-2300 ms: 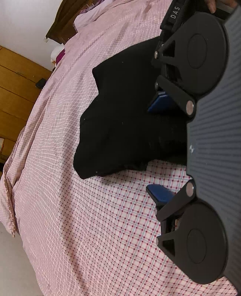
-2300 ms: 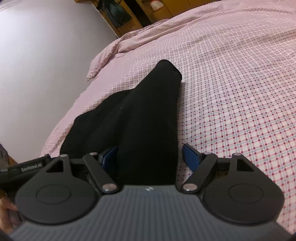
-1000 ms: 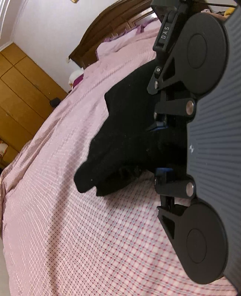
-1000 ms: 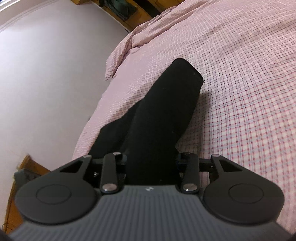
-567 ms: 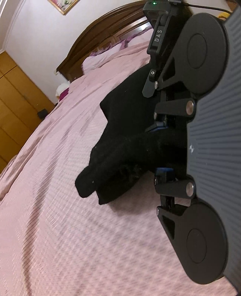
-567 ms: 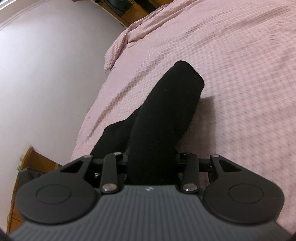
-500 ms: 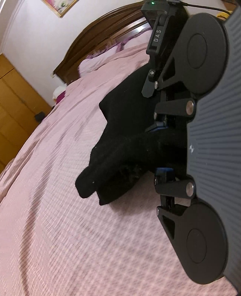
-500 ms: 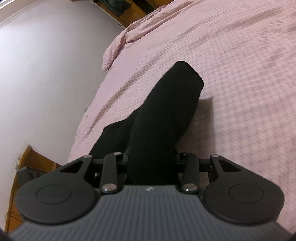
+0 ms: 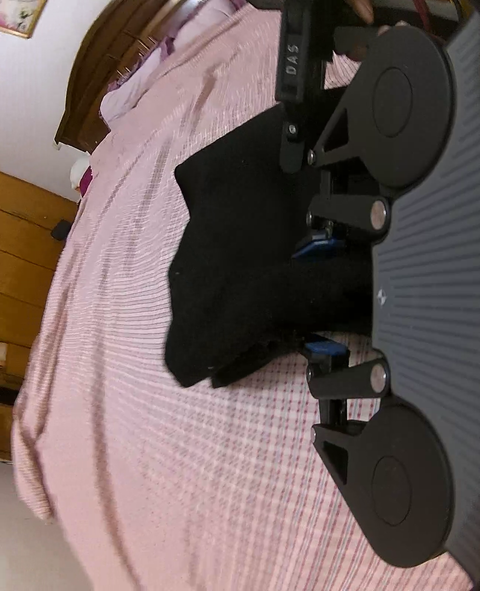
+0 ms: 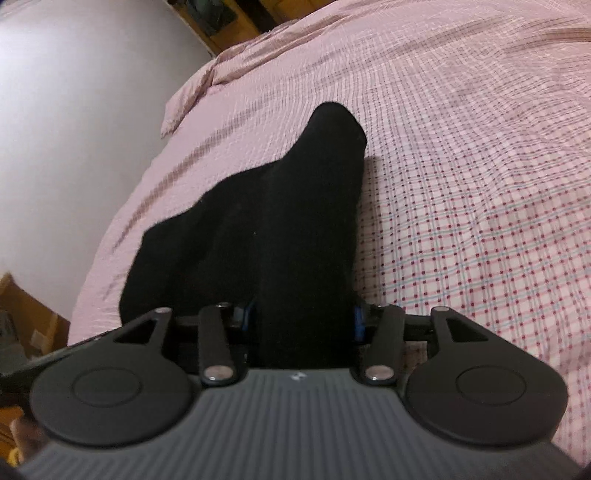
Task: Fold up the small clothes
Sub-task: 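Lower the cardigan edge onto the bundle and open the right tool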
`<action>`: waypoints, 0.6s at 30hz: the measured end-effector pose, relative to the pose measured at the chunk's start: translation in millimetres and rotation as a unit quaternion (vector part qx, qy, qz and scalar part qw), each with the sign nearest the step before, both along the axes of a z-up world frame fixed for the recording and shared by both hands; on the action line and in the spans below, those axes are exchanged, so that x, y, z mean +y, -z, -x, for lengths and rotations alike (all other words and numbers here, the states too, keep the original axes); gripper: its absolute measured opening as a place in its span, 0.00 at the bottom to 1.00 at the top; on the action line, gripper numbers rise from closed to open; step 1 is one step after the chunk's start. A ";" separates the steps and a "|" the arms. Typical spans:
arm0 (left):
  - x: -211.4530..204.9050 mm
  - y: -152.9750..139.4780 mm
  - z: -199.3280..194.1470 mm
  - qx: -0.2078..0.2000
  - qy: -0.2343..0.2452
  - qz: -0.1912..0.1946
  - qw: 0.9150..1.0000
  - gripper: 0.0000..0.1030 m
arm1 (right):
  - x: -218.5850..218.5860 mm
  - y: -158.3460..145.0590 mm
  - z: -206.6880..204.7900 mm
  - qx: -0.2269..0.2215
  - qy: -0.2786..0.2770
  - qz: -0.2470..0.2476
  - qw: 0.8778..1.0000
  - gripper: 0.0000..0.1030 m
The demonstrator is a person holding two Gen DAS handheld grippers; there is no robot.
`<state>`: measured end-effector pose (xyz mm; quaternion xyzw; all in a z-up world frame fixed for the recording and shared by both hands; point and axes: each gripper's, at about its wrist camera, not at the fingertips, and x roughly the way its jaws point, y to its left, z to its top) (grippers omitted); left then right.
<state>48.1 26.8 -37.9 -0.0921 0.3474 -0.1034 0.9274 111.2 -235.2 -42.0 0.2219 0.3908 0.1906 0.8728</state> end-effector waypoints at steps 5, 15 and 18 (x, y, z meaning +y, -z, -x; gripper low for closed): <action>5.4 -13.1 13.2 -0.025 -0.020 -0.028 0.999 0.49 | -9.6 -22.5 26.7 -0.047 0.018 0.041 0.998 0.49; 11.4 10.6 5.7 -0.005 -0.031 -0.068 0.997 0.55 | -5.2 -9.1 55.6 -0.074 0.005 0.103 0.992 0.38; 13.9 13.8 3.8 -0.004 -0.033 -0.069 0.997 0.58 | 2.7 5.0 49.8 -0.072 0.008 0.114 0.991 0.39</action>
